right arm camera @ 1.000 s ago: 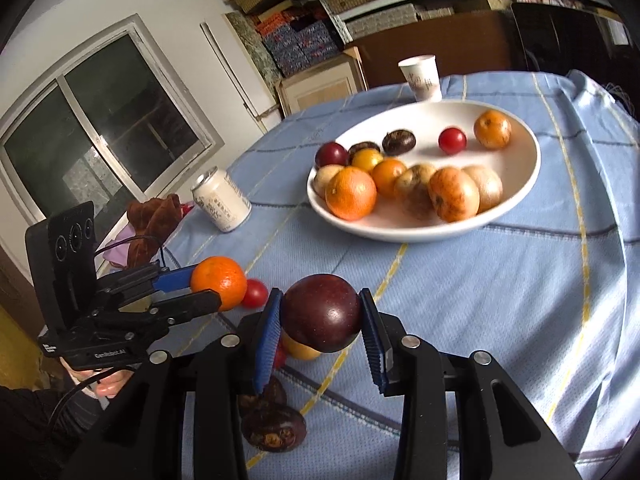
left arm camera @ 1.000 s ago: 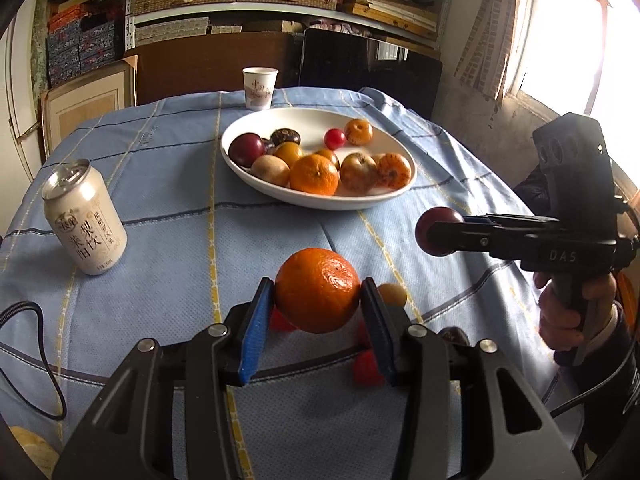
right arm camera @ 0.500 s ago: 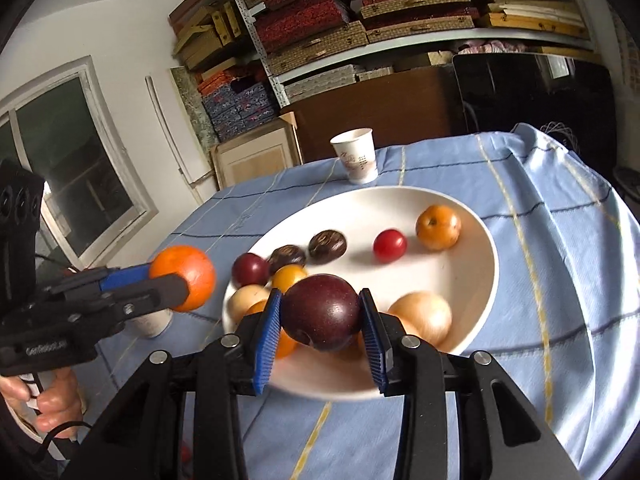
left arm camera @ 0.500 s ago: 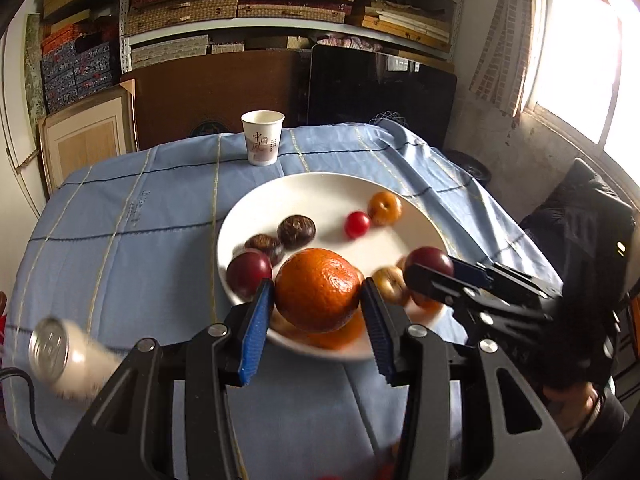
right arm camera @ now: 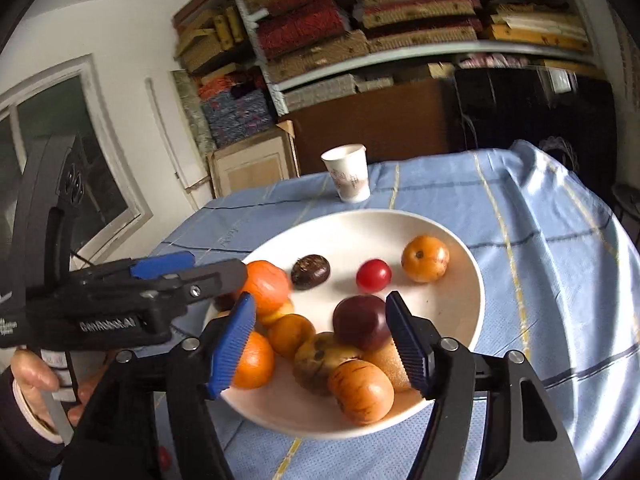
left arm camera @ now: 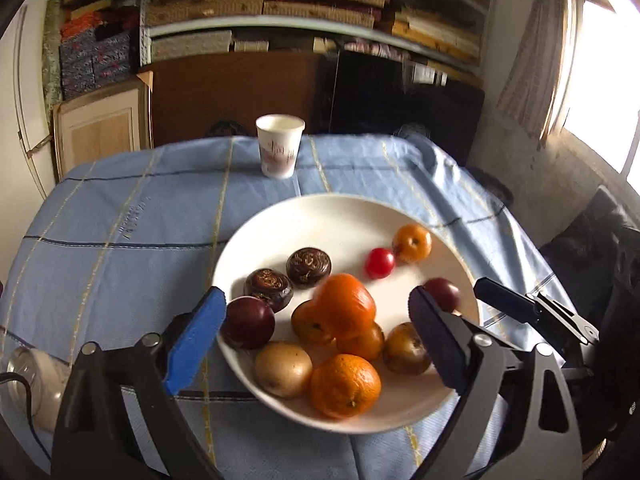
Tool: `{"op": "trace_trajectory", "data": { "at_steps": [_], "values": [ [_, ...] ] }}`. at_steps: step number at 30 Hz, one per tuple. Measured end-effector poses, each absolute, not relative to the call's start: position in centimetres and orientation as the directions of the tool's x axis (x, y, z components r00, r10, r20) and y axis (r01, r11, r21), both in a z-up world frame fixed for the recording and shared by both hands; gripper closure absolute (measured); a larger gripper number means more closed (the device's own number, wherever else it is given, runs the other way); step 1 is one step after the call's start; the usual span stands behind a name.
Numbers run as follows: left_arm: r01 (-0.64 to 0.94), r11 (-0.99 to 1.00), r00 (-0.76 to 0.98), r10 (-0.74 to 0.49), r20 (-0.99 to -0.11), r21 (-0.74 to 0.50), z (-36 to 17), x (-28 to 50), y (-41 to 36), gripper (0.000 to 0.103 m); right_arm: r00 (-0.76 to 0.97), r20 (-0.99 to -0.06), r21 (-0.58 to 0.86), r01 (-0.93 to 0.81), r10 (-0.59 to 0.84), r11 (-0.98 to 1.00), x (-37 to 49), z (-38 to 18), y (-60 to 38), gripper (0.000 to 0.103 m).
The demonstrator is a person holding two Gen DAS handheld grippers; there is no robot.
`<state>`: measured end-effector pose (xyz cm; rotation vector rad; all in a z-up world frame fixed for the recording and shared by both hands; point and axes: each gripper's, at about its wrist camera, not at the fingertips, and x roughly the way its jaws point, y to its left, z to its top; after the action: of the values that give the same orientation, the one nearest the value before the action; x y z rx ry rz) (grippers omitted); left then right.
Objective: Organize fruits
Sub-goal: 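Carry the plum and tangerine onto the white plate and open both grippers, then return to the pile and grasp a dark brown mangosteen with the right gripper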
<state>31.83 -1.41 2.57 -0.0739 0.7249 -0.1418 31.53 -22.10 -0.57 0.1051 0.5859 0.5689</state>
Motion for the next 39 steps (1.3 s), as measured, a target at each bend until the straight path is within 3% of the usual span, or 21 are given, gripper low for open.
{"op": "trace_trajectory", "data": {
  "at_steps": [7,12,14,20,26,39],
  "values": [
    [0.073,0.997,0.785,-0.081,-0.614,-0.038,2.4,24.3,0.9,0.006,0.577,-0.525,0.251,-0.598,0.626,0.761,27.0,0.0,-20.6,0.035],
    [0.048,0.99,0.775,-0.119,-0.621,-0.131,0.5,19.8,3.5,0.005,0.385,-0.604,0.251,-0.738,0.697,0.626,24.0,-1.3,-19.4,0.035],
    [0.028,0.985,0.777,-0.129,-0.616,-0.17,-0.5,18.6,4.5,0.005,0.347,-0.624,0.179,-0.809,0.7,0.56,22.0,-1.4,-19.5,0.035],
    [-0.02,0.982,0.762,-0.107,-0.638,-0.188,-1.2,17.7,5.3,0.005,0.206,-0.672,0.13,-0.913,0.712,0.386,17.4,-2.4,-21.5,0.035],
    [-0.043,0.99,0.784,-0.052,-0.619,-0.137,-0.9,17.2,5.1,0.005,0.171,-0.725,0.11,-0.927,0.667,0.358,16.5,-3.6,-20.8,0.035],
    [-0.039,0.989,0.768,-0.06,-0.637,-0.14,-1.0,17.4,5.1,0.005,0.164,-0.785,0.075,-0.932,0.597,0.355,16.4,-5.6,-19.5,0.044]
  ]
}}
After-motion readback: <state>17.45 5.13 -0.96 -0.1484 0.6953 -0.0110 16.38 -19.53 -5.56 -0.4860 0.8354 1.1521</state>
